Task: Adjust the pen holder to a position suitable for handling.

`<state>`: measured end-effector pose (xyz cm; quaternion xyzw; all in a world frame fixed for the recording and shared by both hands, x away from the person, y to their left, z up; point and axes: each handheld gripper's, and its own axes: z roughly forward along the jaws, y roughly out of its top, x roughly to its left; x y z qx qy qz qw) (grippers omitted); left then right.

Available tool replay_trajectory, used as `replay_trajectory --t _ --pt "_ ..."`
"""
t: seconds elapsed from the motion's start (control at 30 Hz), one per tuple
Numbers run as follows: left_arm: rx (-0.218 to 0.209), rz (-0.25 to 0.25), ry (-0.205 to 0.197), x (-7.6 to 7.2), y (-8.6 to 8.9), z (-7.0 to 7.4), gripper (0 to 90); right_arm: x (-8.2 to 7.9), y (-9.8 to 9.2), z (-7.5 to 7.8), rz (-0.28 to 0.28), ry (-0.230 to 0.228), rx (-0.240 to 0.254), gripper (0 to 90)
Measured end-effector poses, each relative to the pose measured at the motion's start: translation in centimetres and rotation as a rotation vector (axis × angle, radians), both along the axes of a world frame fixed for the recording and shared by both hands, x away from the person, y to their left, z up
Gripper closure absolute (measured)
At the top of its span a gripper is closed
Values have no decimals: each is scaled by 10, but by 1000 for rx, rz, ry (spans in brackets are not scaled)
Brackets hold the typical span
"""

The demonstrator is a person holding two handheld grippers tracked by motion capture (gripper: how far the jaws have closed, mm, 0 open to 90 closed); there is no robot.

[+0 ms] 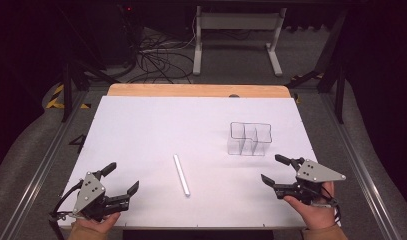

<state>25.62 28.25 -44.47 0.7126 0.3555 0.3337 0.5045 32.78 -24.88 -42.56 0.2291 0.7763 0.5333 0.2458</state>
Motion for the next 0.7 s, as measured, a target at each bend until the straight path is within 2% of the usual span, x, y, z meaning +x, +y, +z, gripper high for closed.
replay_trajectory --t 0.2,0.53,0.7 --pt "-13 0 8 0 1 0 125 6 3 9 -3 13 -23 237" --pt "-25 20 10 -4 6 0 138 24 14 31 32 10 -68 231" --pt "-20 23 2 -5 7 0 140 27 18 34 31 3 -58 228"
